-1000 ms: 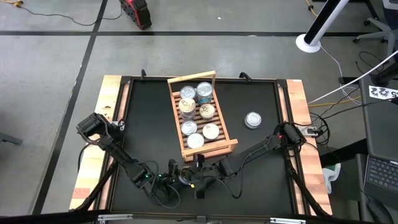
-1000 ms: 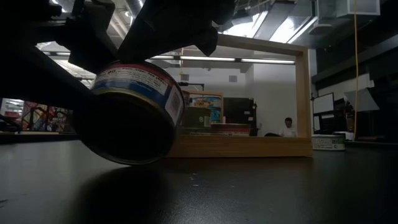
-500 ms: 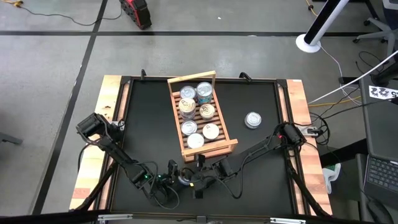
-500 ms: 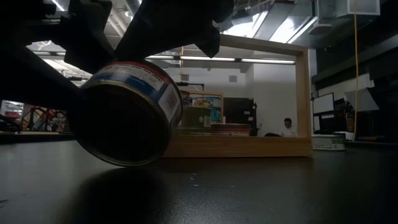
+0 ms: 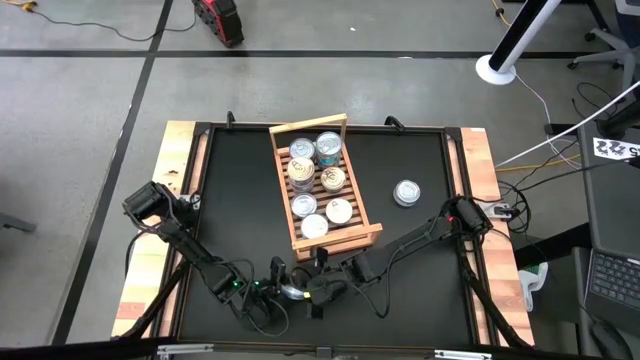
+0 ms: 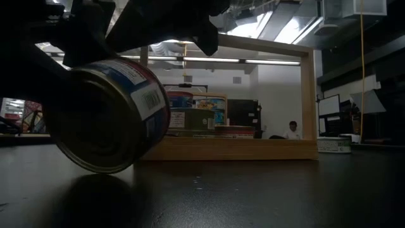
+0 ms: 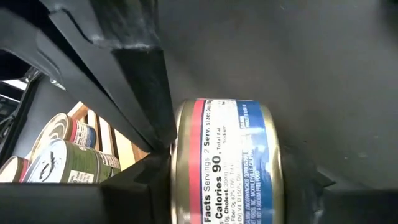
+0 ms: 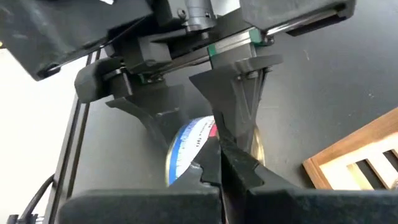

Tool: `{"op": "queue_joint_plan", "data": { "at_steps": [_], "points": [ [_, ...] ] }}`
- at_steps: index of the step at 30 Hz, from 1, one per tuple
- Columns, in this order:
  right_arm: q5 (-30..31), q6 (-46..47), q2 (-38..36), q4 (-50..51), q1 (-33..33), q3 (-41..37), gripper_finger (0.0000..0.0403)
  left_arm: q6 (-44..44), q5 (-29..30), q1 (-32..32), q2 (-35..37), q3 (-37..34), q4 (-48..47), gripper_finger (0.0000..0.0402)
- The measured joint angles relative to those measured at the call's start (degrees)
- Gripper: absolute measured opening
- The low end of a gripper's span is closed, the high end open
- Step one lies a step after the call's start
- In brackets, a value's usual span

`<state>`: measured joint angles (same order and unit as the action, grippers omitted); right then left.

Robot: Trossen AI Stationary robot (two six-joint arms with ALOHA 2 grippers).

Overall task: Stack canned seafood by type on shelf
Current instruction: Stack the blue-pink tuna can on top of the other blue-pink tuna can on the shelf

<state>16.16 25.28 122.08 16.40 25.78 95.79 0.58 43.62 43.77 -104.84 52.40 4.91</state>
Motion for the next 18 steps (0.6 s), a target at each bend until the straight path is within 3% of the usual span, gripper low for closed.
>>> {"op": "queue_joint_plan", "data": {
  "at_steps": [2,8,18],
  "points": [
    [-0.18,0.0,0.0,0.0,0.0,0.0,0.0,-0.19,-0.02,0.0,0.0,0.0,0.0,0.0187],
    [-1.09,-0.01,0.0,0.07,0.0,0.0,0.0008,-0.19,-0.02,0.0,0.0,0.01,0.0,0.0187],
    [-5.38,-0.56,-1.32,0.87,0.0,-0.04,0.0101,-3.29,-0.13,0.24,0.15,0.07,0.98,0.0187]
  ]
}}
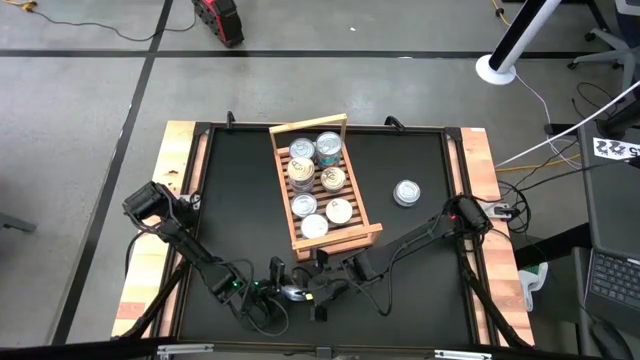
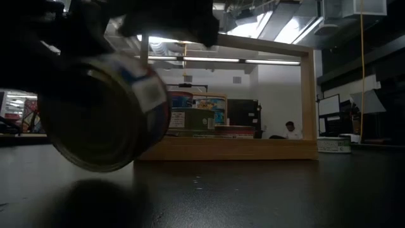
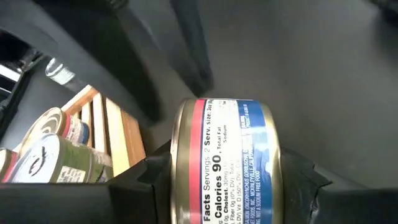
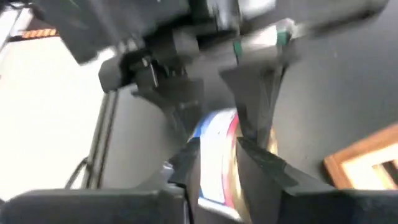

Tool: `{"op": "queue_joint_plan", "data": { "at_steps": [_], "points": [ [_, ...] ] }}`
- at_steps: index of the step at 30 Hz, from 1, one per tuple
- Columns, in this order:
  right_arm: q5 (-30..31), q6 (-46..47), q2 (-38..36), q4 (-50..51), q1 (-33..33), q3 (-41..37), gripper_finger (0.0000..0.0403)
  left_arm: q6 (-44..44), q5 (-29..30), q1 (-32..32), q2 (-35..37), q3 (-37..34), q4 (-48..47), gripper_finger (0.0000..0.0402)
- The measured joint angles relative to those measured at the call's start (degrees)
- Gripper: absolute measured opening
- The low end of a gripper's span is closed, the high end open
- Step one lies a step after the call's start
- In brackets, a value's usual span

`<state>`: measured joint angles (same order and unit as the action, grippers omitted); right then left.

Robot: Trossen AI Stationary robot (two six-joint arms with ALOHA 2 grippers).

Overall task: Stack canned seafood by type on shelf
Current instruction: Stack the blue-pink tuna can on top of the other blue-pink tuna can on the shelf

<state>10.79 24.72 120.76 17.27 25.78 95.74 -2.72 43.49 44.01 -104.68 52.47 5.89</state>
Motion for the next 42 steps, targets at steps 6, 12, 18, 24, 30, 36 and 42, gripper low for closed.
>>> {"op": "queue_joint_plan", "data": {
  "at_steps": [6,12,18,24,30,36,42],
  "points": [
    [0.39,-4.21,-7.65,5.33,0.61,0.01,0.0112,0.22,0.02,0.64,0.09,4.81,1.18,0.0187],
    [2.04,-4.2,-17.41,15.91,1.5,0.01,0.0112,7.18,0.3,0.45,0.11,13.99,1.23,0.0189],
    [5.82,-4.23,-26.34,25.32,2.49,0.0,0.0112,20.37,1.81,-1.31,0.15,23.88,1.2,0.019],
    [12.55,-5.5,-34.33,32.45,2.32,0.0,0.0112,36.96,7.96,-5.04,0.28,31.62,1.18,0.019],
    [21.93,-7.45,-38.66,41.65,2.32,0.0,0.0112,46.55,12.09,-12.22,0.48,33.81,0.54,0.0191],
    [22.56,-9.29,-41.2,47.73,0.15,-3.15,0.0112,47.76,12.34,-21.21,0.48,33.81,-6.46,0.0191],
    [16.46,-14.4,-44.67,46.97,-7.85,-13.08,0.0112,46.03,12.26,-28.83,0.48,33.81,-14.25,0.0191]
  ]
}}
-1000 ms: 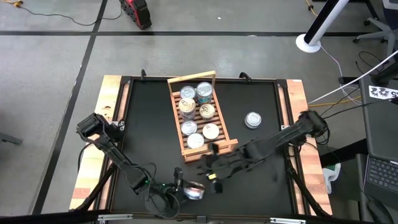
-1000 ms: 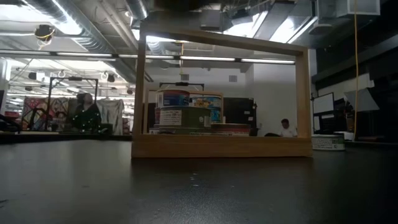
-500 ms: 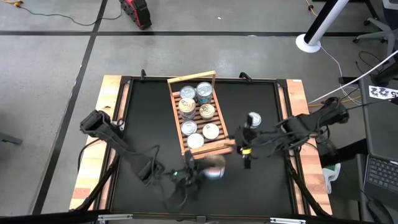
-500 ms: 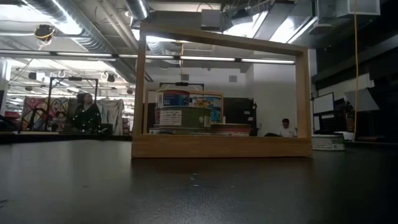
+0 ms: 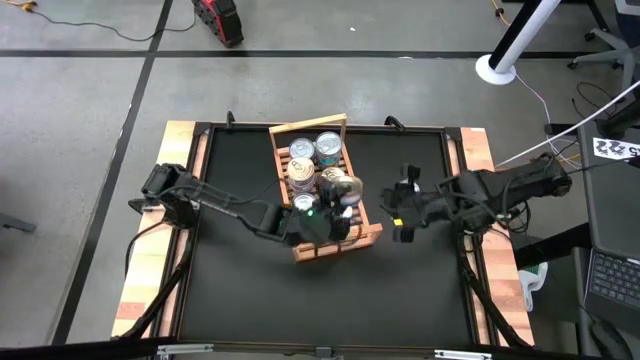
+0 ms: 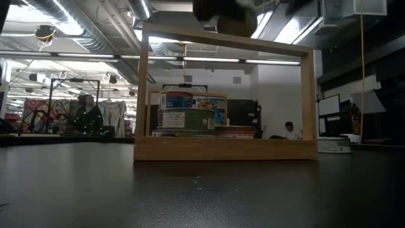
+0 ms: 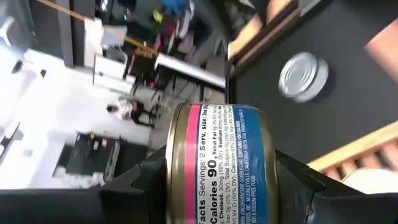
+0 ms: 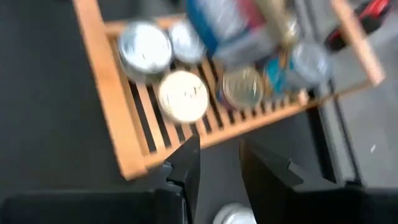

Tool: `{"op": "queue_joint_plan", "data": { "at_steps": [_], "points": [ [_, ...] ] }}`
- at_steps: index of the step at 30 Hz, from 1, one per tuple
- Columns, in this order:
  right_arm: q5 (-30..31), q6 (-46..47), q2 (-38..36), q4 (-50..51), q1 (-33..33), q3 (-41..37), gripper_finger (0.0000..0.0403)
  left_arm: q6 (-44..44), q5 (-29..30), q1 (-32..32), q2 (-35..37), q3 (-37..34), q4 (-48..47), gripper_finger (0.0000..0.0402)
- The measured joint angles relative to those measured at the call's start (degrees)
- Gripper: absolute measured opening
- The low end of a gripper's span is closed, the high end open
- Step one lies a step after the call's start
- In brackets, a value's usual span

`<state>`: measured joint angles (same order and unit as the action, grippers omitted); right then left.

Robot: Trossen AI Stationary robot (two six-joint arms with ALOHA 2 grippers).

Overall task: Stack canned seafood by type on shelf
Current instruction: Stack the blue-pink tuna can on top of the other blue-pink tuna can on the shelf

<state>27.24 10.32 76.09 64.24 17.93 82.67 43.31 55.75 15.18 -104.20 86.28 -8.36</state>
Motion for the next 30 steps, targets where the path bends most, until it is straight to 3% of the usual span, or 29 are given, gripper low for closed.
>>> {"op": "queue_joint_plan", "data": {
  "at_steps": [7,13,19,30],
  "points": [
    [-11.14,-13.28,-4.41,-8.26,-14.3,-13.05,0.0112,-6.52,-10.71,-7.71,0.0,-0.02,-7.88,0.0191],
    [-18.77,-23.46,-4.78,-16.04,-26.04,-18.65,0.0112,-7.28,-16.85,-13.45,0.0,-0.02,-9.39,0.0191],
    [-19.87,-29.22,-4.76,-24.74,-34.01,-22.96,0.0112,-7.27,-23.99,-17.94,-0.18,-1.72,-9.84,0.0191],
    [-20.27,-31.74,-4.3,-31.15,-39.13,-29.41,0.0112,-2.44,-25.65,-18.9,-1.84,-5.97,-10.19,0.0192]
  ]
}}
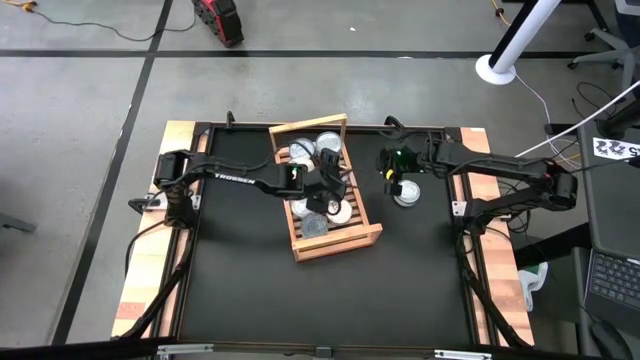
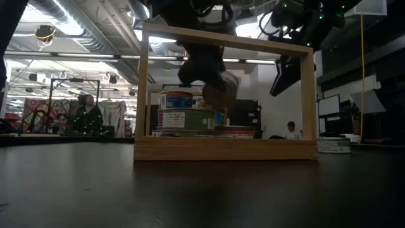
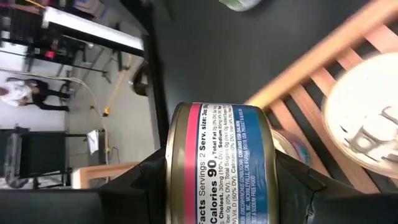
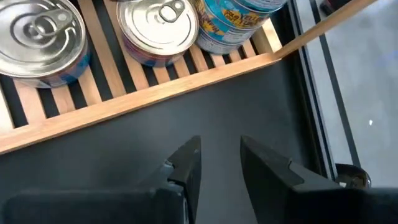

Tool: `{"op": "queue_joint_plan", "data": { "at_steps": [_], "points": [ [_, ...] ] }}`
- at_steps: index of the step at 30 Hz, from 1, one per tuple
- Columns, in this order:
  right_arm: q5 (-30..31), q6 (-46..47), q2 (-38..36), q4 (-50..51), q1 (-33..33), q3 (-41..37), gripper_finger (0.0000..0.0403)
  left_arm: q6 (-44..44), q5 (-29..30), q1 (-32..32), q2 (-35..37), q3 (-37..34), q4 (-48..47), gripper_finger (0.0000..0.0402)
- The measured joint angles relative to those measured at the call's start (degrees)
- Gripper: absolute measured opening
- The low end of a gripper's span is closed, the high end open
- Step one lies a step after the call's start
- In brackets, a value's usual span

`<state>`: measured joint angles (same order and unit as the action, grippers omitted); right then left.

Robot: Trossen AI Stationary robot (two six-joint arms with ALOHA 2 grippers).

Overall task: Stack canned seafood by type on shelf
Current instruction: Stack the blue-pink tuna can on top of the other blue-pink tuna can on the shelf

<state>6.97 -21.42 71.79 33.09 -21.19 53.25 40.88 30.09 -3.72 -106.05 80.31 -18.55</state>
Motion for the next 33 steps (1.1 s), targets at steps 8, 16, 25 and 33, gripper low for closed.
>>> {"op": "queue_joint_plan", "data": {
  "at_steps": [8,16,25,33],
  "points": [
    [-0.59,0.02,3.2,-2.25,0.17,-0.68,0.0112,2.13,-0.01,-0.18,-3.23,-0.44,0.95,0.0192],
    [-0.58,0.04,6.69,-3.03,0.19,-0.68,0.0112,4.48,0.3,-0.44,-5.62,-0.44,2.0,0.0192],
    [-0.6,0.1,7.56,-3.31,0.18,-0.66,0.0112,6.96,2.16,-1.36,-7.66,-0.41,1.74,0.0192],
    [-1.02,0.1,7.65,-3.4,0.17,-0.66,0.0112,10.1,3.22,-1.14,-8.28,-0.35,2.1,0.0197]
  ]
}}
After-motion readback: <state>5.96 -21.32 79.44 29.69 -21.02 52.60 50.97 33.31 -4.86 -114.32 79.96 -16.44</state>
